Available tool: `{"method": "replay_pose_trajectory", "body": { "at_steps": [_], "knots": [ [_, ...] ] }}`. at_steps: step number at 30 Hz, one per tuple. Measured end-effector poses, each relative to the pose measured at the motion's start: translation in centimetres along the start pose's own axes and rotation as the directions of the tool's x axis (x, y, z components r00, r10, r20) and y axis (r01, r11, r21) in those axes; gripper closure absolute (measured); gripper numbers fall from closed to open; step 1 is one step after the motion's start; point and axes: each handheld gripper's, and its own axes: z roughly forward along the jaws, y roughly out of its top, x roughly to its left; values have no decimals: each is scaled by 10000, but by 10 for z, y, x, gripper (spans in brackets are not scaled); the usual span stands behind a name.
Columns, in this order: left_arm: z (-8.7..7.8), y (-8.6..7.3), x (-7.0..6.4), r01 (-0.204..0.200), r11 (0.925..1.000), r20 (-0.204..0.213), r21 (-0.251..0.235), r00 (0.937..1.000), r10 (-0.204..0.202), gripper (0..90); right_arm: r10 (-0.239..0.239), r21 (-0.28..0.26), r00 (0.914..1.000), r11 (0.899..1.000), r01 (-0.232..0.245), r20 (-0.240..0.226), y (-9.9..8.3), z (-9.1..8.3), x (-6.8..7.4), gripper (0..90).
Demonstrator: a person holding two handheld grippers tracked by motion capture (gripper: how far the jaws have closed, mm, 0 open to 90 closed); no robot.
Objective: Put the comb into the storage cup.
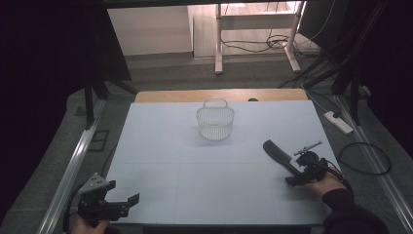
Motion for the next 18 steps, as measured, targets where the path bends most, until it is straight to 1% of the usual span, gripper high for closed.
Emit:
{"method": "replay_pose_trajectory", "body": {
  "at_steps": [6,7,8,9,12,14,15,16,18],
  "knots": [
    [0,0,0,-31,10000,-7,17,10000,31,9,31,90,10000,10000,-31,1,1,0,0,0],
    [0,0,0,-30,10000,-6,17,10000,30,9,33,225,10000,9997,-33,-25,2,-1,1,40],
    [0,0,0,-20,10000,-8,11,10000,20,9,-20,234,10000,9997,22,-77,3,-2,1,84],
    [0,0,0,-14,10000,-7,10,10000,14,9,-169,228,9997,9996,173,-161,3,-4,2,144],
    [0,0,0,-31,10000,-3,26,10000,31,9,-431,188,9987,9989,436,-276,6,-11,5,410],
    [0,0,0,-42,10000,-10,27,10000,42,9,-436,222,9985,9988,444,-344,7,-13,4,509],
    [0,0,0,-42,10000,-10,27,10000,42,9,-408,240,9984,9988,417,-382,8,-13,2,580],
    [0,0,0,-39,10000,-7,35,10000,39,9,-449,249,9985,9986,457,-321,8,-14,1,644],
    [0,0,0,-42,10000,-9,38,10000,42,9,-457,339,9979,9983,473,-457,9,-14,-2,717]
  ]
}}
